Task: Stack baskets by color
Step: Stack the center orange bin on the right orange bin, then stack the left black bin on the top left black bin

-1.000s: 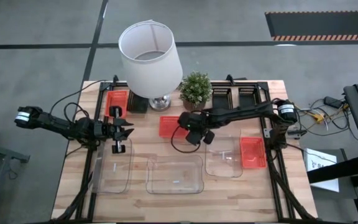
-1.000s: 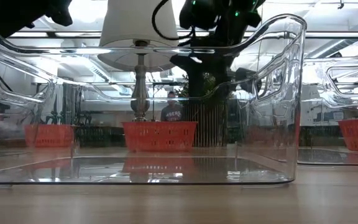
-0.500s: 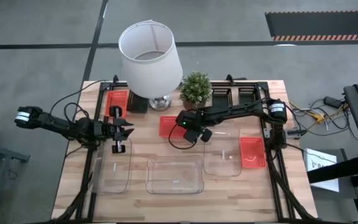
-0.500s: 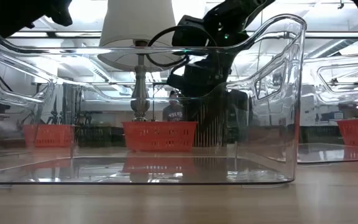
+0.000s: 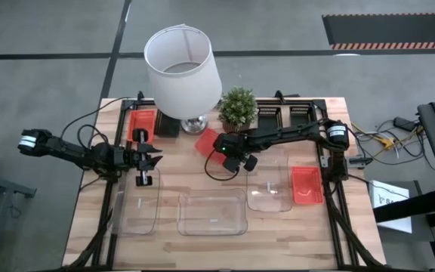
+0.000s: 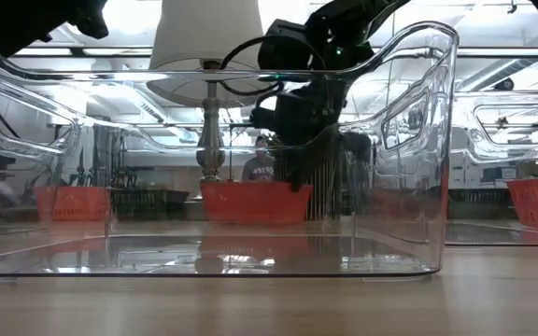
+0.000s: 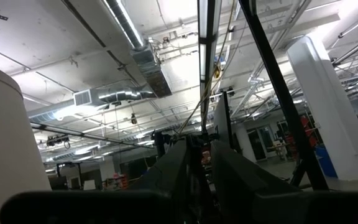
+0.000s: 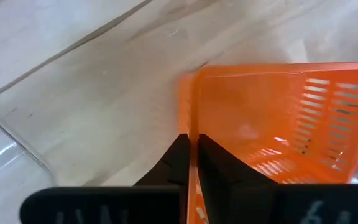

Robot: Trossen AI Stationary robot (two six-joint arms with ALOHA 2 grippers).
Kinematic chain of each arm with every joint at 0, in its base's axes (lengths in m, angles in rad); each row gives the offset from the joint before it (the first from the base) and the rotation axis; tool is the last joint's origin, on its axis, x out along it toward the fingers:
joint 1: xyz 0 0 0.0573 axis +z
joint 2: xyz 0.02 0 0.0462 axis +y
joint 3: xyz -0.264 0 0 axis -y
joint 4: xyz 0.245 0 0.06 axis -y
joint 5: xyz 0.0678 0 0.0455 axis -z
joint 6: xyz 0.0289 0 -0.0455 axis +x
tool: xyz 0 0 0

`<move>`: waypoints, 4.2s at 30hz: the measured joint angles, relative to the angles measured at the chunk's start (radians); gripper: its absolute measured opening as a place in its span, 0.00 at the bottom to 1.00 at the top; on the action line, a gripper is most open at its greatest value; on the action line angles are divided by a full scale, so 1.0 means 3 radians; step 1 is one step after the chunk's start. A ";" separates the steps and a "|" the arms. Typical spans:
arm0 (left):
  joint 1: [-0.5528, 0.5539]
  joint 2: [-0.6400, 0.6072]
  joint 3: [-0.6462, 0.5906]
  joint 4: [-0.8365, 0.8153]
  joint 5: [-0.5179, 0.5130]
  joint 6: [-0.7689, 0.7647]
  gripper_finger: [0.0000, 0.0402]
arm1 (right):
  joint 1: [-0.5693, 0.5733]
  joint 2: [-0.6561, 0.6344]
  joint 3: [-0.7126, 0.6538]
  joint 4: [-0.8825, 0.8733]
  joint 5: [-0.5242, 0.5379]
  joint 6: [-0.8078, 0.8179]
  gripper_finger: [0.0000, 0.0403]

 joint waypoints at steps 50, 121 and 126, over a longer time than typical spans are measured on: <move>0.0000 -0.0019 0.0004 0.0327 -0.0061 -0.0020 0.14 | 0.2179 -0.2057 -0.0131 -0.3148 0.0577 0.6085 0.02; 0.0000 -0.0009 0.0004 0.0600 -0.0063 -0.0010 0.14 | 0.3244 -0.2159 -0.1176 -0.2834 0.0351 0.7537 0.17; 0.0000 -0.0009 0.0004 0.0599 -0.0062 -0.0010 0.14 | 0.3244 -0.2160 -0.1176 -0.2790 0.0431 0.7535 0.15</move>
